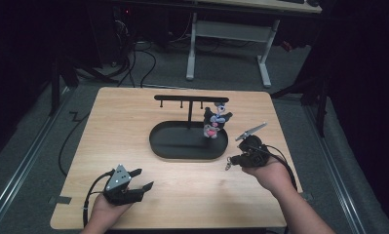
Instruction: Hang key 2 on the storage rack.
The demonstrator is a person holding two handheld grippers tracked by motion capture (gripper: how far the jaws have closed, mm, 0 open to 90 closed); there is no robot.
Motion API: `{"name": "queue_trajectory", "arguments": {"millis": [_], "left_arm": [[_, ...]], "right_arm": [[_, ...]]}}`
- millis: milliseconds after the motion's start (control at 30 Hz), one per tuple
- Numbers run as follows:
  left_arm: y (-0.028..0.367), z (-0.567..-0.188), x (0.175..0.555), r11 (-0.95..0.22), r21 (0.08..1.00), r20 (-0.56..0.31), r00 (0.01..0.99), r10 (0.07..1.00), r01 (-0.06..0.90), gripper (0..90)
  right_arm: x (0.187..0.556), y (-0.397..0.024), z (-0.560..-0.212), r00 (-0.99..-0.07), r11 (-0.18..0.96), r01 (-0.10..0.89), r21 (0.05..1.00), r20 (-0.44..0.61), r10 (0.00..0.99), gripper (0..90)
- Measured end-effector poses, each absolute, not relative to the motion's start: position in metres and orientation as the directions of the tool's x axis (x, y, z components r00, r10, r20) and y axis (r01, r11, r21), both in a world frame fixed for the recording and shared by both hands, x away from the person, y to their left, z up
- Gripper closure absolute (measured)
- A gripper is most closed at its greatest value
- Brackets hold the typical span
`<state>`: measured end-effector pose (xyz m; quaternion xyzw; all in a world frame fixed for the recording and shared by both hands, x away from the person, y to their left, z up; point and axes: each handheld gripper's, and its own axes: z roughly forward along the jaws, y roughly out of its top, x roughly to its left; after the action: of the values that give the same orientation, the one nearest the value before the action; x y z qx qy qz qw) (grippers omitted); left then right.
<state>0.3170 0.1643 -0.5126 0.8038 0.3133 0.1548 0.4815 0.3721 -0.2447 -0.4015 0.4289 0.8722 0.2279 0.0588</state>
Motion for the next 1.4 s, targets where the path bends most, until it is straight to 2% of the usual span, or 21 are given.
{"name": "queue_trajectory", "arguments": {"millis": [433, 1400], "left_arm": [[0.167, -0.512, 0.312, -0.357, 0.868, -0.035, 0.759, 0.651, 0.346, 34.9], [0.177, -0.514, 0.307, -0.363, 0.859, -0.037, 0.752, 0.658, 0.360, 34.9]], "right_arm": [[0.400, -0.216, -0.381, -0.661, 0.555, 0.684, 0.474, 0.078, 0.747, 89.3], [0.470, -0.177, -0.322, -0.647, 0.533, 0.675, 0.510, 0.062, 0.760, 89.3]]}}
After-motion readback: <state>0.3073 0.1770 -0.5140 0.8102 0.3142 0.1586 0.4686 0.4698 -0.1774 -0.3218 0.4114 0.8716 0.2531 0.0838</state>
